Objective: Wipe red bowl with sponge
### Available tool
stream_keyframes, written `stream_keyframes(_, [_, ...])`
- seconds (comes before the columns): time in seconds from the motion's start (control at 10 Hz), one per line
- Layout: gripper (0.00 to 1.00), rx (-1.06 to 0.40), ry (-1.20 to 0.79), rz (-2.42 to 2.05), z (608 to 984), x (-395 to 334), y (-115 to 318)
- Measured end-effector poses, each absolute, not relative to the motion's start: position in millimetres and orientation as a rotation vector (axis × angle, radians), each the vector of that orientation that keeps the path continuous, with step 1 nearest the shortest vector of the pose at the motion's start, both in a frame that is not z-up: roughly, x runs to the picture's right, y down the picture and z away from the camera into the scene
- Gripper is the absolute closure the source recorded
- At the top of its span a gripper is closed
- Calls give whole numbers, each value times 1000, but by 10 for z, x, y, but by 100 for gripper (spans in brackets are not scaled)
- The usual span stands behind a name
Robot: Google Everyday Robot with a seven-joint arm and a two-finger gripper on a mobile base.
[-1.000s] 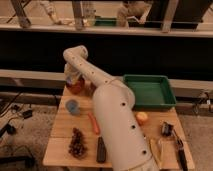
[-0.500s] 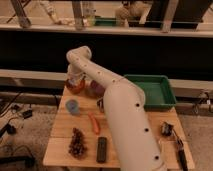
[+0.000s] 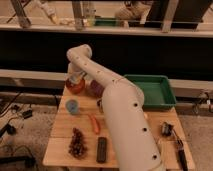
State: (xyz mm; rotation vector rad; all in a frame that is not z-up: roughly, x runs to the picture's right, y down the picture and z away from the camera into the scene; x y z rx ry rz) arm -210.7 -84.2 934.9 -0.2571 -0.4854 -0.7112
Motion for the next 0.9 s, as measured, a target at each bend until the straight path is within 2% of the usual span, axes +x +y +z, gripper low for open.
stream_keyframes(0.5, [86, -248, -489, -715, 9372, -2163, -901])
stream_keyframes(0.6, [79, -249, -490, -715, 9373, -2166, -899])
stream_keyframes(0.8, [60, -249, -489, -716, 9374, -2167, -899])
stream_keyframes(0.9, [53, -249, -489, -716, 9374, -2168, -899])
